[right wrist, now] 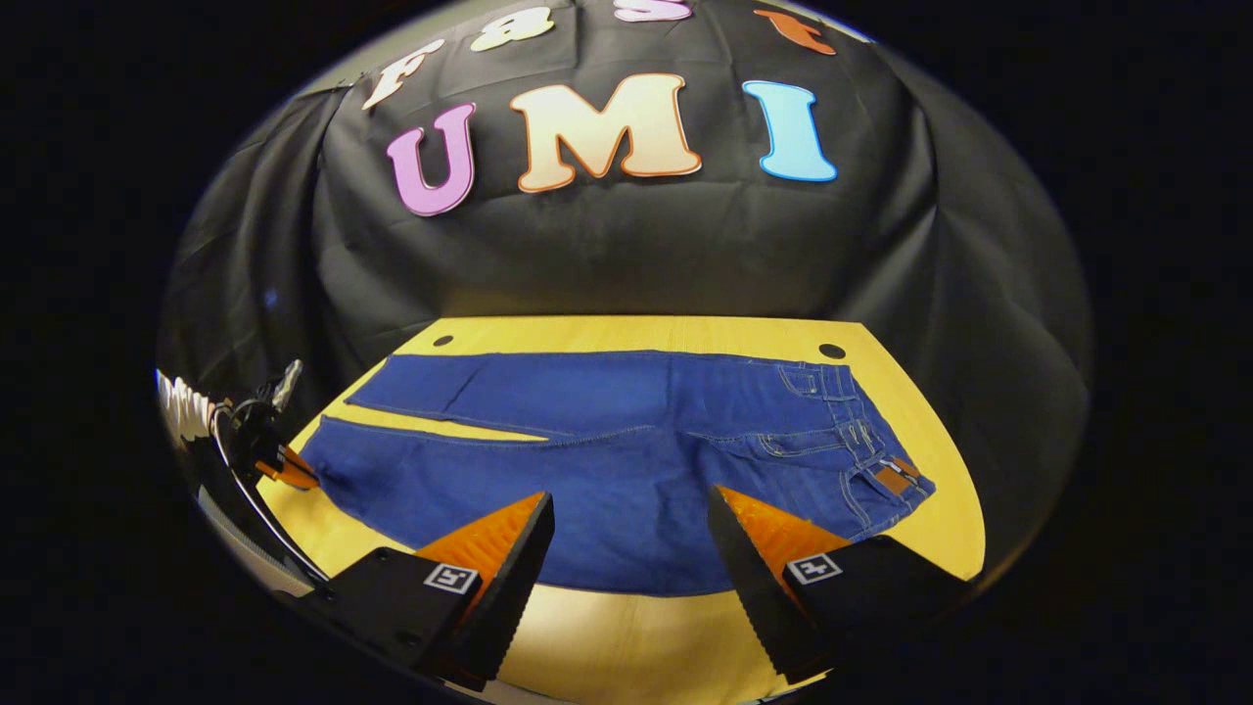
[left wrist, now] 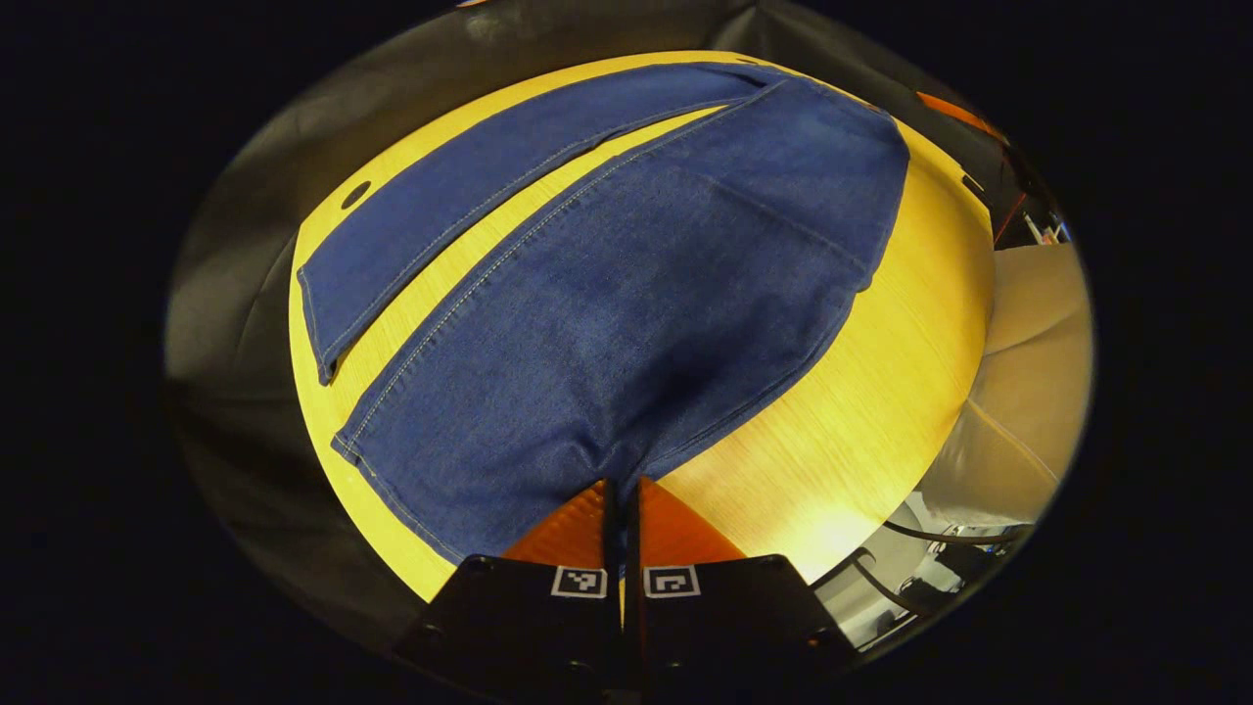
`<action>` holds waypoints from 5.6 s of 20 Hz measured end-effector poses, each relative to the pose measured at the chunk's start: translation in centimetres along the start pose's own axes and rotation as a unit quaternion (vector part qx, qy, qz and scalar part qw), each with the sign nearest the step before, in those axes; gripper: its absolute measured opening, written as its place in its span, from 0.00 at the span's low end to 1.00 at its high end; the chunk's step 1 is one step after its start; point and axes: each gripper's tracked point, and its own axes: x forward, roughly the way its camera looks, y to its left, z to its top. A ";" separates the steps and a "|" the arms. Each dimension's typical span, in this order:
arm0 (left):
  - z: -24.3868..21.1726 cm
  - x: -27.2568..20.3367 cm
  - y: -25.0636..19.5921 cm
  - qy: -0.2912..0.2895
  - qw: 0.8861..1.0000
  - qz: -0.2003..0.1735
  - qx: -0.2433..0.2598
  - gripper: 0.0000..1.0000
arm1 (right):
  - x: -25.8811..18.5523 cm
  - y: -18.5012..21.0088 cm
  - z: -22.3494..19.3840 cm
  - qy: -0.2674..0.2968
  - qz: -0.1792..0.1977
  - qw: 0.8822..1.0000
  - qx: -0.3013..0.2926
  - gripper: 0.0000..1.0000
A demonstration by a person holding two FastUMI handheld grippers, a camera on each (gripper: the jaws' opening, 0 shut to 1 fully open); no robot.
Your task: Grasp the waist and the cuffs of the jeans and fold them to make the two legs overlap; first hold the waist and fold one-third of the jeans toward the cuffs, then hold the cuffs and fold the remaining one-third in the same direction to finish folding.
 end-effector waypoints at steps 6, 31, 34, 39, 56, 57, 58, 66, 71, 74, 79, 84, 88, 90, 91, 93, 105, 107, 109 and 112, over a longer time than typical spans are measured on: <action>0.0 0.1 0.1 -0.002 1.000 0.008 -0.024 0.00 | 1.9 -4.3 -3.9 0.078 0.024 0.993 -0.084 0.98; 0.2 0.4 0.3 0.025 0.998 0.025 -0.058 0.01 | 5.7 -11.4 -13.2 0.270 0.135 0.929 -0.215 0.96; 0.3 0.5 0.3 0.020 0.997 0.031 -0.069 0.00 | 6.6 -11.3 -11.9 0.247 0.153 0.926 -0.241 0.53; 0.3 0.5 0.4 0.016 0.996 0.040 -0.078 0.00 | 7.0 -11.5 -11.0 0.229 0.141 0.927 -0.261 0.06; 5.2 -4.1 3.3 -0.149 0.924 0.204 -0.287 0.00 | 6.0 -11.5 -2.0 0.049 -0.085 0.987 -0.125 0.03; 6.3 -5.5 4.2 -0.168 0.914 0.217 -0.299 0.00 | 6.3 -11.5 -0.9 0.038 -0.090 0.988 -0.123 0.03; 7.2 -6.7 5.0 -0.187 0.904 0.229 -0.310 0.00 | 6.8 -11.6 0.4 0.024 -0.095 0.988 -0.120 0.00; 14.4 -10.6 11.2 -0.260 0.869 0.264 -0.329 0.00 | 11.7 -12.5 9.6 -0.064 -0.130 0.985 -0.098 0.00; 18.0 -10.0 16.4 -0.271 0.847 0.278 -0.362 0.00 | 16.1 -13.1 13.2 -0.091 -0.149 0.980 -0.096 0.02; 21.0 -8.5 19.8 -0.257 0.850 0.292 -0.354 0.00 | 20.0 -13.7 14.3 -0.098 -0.165 0.978 -0.080 0.02; 25.2 -3.7 24.2 -0.231 0.851 0.326 -0.342 0.00 | 27.0 -14.1 12.5 -0.084 -0.177 0.980 -0.033 0.02; 26.2 -4.1 24.1 -0.252 0.834 0.375 -0.316 0.00 | 31.0 -14.9 10.0 -0.065 -0.169 0.983 0.037 0.02; 26.0 -3.9 23.9 -0.250 0.831 0.384 -0.317 0.01 | 32.3 -15.0 8.6 -0.045 -0.149 0.986 0.054 0.04; 27.3 -3.9 23.3 -0.264 0.830 0.357 -0.339 0.27 | 32.0 -14.9 8.5 -0.041 -0.137 0.988 0.062 0.07; 28.2 -4.0 22.6 -0.273 0.827 0.346 -0.349 0.51 | 31.7 -15.1 8.2 -0.036 -0.129 0.988 0.072 0.30; 28.0 -5.2 21.4 -0.294 0.820 0.334 -0.359 1.00 | 30.4 -14.9 8.5 -0.037 -0.110 0.988 0.100 0.74; 31.4 -9.9 7.9 -0.365 0.835 0.245 -0.330 0.95 | 17.5 -29.9 5.6 -0.037 -0.194 0.959 0.205 0.95; 32.2 -10.4 6.4 -0.367 0.839 0.240 -0.323 0.95 | 17.2 -31.7 4.2 -0.031 -0.200 0.950 0.238 0.95; 32.8 -11.0 5.4 -0.370 0.840 0.244 -0.314 0.96 | 17.7 -33.2 3.0 -0.024 -0.197 0.941 0.275 0.98; 33.3 -11.7 4.0 -0.371 0.842 0.244 -0.305 0.95 | 18.6 -33.6 1.8 -0.009 -0.167 0.930 0.327 0.98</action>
